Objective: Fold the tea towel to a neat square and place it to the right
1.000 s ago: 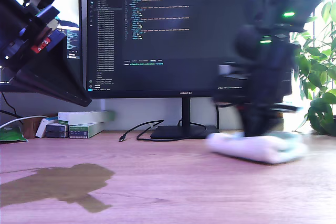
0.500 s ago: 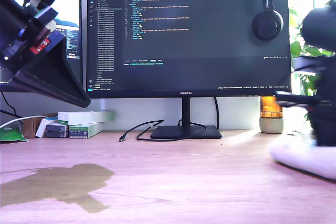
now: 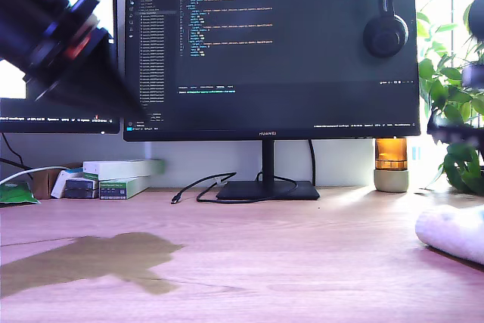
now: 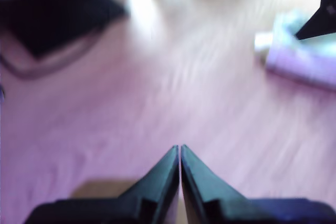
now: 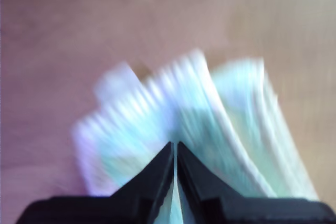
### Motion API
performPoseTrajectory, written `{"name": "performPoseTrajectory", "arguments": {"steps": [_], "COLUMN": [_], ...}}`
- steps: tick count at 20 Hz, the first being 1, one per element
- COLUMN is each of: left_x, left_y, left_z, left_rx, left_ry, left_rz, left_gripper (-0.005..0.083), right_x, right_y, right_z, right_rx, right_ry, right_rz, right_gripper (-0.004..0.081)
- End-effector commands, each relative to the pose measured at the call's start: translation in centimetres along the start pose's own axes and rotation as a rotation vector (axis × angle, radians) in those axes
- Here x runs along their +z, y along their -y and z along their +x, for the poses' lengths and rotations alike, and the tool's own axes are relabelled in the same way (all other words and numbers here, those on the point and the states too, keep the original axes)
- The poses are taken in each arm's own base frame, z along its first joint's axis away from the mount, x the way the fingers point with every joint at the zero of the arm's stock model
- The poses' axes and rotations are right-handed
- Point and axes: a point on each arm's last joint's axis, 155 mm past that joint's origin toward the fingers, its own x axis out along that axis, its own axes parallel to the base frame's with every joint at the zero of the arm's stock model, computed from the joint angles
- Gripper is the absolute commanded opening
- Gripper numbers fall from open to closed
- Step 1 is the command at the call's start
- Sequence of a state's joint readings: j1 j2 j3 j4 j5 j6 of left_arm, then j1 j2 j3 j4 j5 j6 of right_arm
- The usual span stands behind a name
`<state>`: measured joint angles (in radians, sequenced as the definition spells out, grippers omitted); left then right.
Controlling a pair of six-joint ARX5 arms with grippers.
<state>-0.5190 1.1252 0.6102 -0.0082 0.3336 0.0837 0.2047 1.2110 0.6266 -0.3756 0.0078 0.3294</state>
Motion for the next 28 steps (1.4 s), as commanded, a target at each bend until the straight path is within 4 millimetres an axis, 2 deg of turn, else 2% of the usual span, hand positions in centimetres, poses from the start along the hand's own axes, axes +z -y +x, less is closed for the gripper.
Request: {"name": "performPoseTrajectory", "arguments": {"steps": [1,4,7,9,12,15,18,21,25,28], "left_x": [0.5,0.8,0.9,0.1,-1.7,-3.9,-6.0,-7.8,-7.9,-7.0], "left_y": [-1.3,-5.4,-9.1,-11.0,-12.5,-12.6,-11.6,-10.4,-9.2,-8.7], "left_z": [-0.4,-1.6,-3.1,-3.9,-4.6,-5.3,-5.9,-6.4,-7.6,-8.8], "left_rx": [0.033,0.136,0.218,0.271,0.318,0.346,0.358,0.354,0.357,0.371], "left_ry": [0.039,0.065,0.106,0.12,0.131,0.149,0.179,0.203,0.257,0.31], "left_rz": [-0.009,-0.033,-0.07,-0.089,-0.115,-0.146,-0.152,-0.19,-0.195,-0.16], "left_gripper": [-0.0019,-0.0019,-0.0019,-0.0019,-0.0019,-0.0019,-0.0019,-0.0019,-0.0019,-0.0019], "right_x": [2.4,4.7,6.1,5.9,4.2,3.4,3.4,3.6,3.2,3.5], "right_y": [-0.2,0.7,1.1,1.5,2.4,3.2,3.4,2.5,1.9,1.8], "right_z": [-1.0,-1.5,-1.8,-1.9,-2.0,-3.1,-5.0,-7.2,-8.8,-10.4], "right_rx": [0.002,-0.042,-0.037,-0.025,0.004,0.03,0.029,0.074,0.105,0.092], "right_ry": [0.094,0.185,0.27,0.318,0.355,0.418,0.506,0.609,0.692,0.794], "right_rz": [-0.085,-0.227,-0.224,-0.22,-0.226,-0.212,-0.215,-0.235,-0.256,-0.295], "right_gripper": [-0.0011,-0.0011,-0.0011,-0.0011,-0.0011,-0.0011,-0.0011,-0.0011,-0.0011,-0.0011]}}
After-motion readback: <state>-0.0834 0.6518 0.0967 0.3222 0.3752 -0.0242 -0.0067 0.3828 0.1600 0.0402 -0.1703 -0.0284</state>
